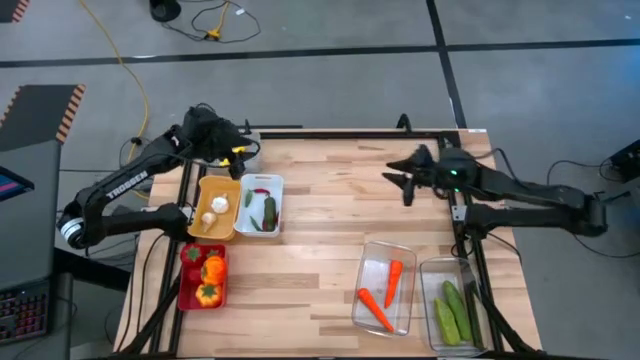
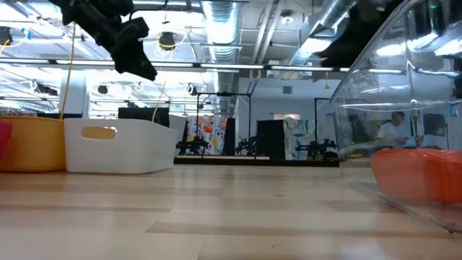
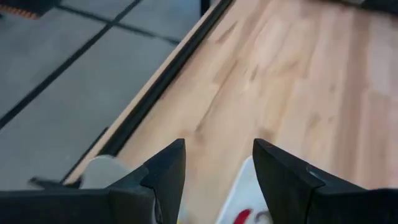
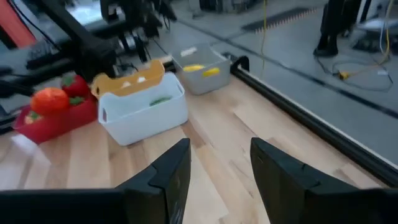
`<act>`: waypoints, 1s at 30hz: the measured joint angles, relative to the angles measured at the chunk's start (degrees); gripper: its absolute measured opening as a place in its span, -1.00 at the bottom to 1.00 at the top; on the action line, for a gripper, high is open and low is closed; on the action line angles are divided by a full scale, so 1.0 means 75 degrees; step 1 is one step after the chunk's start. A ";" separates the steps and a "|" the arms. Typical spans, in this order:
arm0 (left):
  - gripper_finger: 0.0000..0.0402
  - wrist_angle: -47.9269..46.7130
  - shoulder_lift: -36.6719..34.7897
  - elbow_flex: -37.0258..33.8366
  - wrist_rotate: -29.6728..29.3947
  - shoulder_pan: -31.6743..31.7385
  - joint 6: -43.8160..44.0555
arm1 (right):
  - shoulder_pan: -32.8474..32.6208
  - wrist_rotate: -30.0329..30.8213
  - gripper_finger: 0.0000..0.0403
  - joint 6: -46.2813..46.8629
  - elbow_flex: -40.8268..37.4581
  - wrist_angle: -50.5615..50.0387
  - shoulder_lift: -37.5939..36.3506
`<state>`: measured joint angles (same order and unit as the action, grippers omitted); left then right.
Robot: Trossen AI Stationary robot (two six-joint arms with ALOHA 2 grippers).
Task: Sort produce into baskets
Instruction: Return to Home Position
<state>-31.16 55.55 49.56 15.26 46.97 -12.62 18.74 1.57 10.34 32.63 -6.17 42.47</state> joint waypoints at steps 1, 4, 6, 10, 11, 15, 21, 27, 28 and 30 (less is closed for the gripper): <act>-0.14 0.0263 -0.0146 -0.0190 0.0014 -0.0124 0.0177 | 0.0000 0.0020 -0.04 0.0029 -0.0215 0.0040 -0.0324; -0.14 0.1630 -0.0697 -0.1174 0.0049 -0.0628 0.0819 | 0.0003 0.0019 -0.04 0.0051 -0.0758 0.0123 -0.1203; -0.14 0.2596 -0.1125 -0.1934 0.0047 -0.1004 0.1244 | 0.0003 0.0019 -0.04 0.0048 -0.1030 0.0164 -0.1689; -0.14 0.3813 -0.2125 -0.3154 0.0045 -0.1604 0.1779 | 0.0003 0.0016 -0.04 0.0047 -0.1465 0.0072 -0.2521; -0.14 0.3904 -0.2394 -0.3381 0.0024 -0.1726 0.1849 | 0.0003 0.0016 -0.04 0.0047 -0.1551 0.0021 -0.2706; -0.14 0.3975 -0.3618 -0.4068 -0.0434 -0.2097 0.2207 | 0.0003 0.0016 -0.04 0.0044 -0.1998 -0.0026 -0.3495; -0.14 0.3959 -0.5490 -0.4922 -0.0521 -0.2345 0.2440 | 0.0006 0.0015 -0.04 0.0022 -0.2570 -0.0068 -0.4783; -0.14 0.3954 -0.6919 -0.5642 -0.0518 -0.2556 0.2417 | 0.0006 0.0013 -0.04 0.0022 -0.2632 -0.0668 -0.5651; -0.14 0.3981 -0.7122 -0.5771 -0.0498 -0.2581 0.2347 | 0.0006 0.0013 -0.04 -0.0001 -0.2634 -0.0737 -0.5635; -0.14 0.4187 -0.7410 -0.6088 -0.0467 -0.2656 0.2281 | 0.0012 0.0013 -0.04 -0.0118 -0.2649 -0.0803 -0.5589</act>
<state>0.24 -0.02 3.90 11.76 27.05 4.48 18.83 1.67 9.45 12.76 -12.19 0.56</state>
